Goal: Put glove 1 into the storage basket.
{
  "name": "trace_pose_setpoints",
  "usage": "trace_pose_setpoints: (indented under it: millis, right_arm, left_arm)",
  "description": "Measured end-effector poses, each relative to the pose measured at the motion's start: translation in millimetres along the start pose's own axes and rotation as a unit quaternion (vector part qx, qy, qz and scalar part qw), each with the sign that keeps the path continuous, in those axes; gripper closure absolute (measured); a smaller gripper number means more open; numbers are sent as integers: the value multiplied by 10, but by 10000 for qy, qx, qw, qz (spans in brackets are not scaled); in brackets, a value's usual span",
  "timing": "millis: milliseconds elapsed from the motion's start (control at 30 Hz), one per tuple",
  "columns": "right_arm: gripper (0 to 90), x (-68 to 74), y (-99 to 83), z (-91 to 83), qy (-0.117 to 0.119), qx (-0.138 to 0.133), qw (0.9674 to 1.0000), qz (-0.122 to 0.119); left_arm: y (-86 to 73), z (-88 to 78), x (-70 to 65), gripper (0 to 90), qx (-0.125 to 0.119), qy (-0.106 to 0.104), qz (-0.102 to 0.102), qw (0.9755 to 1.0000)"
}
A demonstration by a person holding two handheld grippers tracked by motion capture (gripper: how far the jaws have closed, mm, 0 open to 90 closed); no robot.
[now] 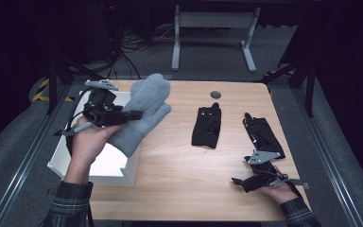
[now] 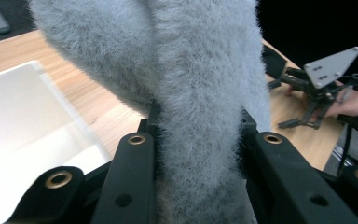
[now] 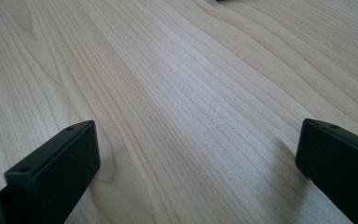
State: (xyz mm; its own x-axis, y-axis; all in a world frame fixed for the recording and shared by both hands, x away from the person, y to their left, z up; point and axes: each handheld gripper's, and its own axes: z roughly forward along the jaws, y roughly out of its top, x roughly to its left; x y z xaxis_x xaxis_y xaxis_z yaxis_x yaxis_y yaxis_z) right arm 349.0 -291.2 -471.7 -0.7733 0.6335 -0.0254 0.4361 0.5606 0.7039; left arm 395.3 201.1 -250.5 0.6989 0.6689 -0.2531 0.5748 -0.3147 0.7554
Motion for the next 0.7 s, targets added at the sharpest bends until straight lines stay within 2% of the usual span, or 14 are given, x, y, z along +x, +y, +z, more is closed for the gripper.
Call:
trace_pose_setpoints:
  millis: [33, 200, 367, 567, 700]
  right_arm:
    - [0, 0, 0, 0, 0, 0, 10000, 0]
    - [0, 0, 0, 0, 0, 0, 10000, 0]
    - [0, 0, 0, 0, 0, -1, 10000, 2]
    - [0, 1, 0, 0, 5, -1, 10000, 6]
    - [0, 1, 0, 0, 4, -1, 10000, 6]
  left_arm:
    - [0, 0, 0, 707, 0, 0, 0, 10000]
    - [-165, -170, 202, 707, -108, 183, -270, 9994]
    - [-342, -244, 391, 708, -118, 403, -570, 9975]
    - [-570, -176, 632, 708, 19, 579, -933, 9939]
    - [-736, -48, 780, 708, 134, 668, -1217, 9902]
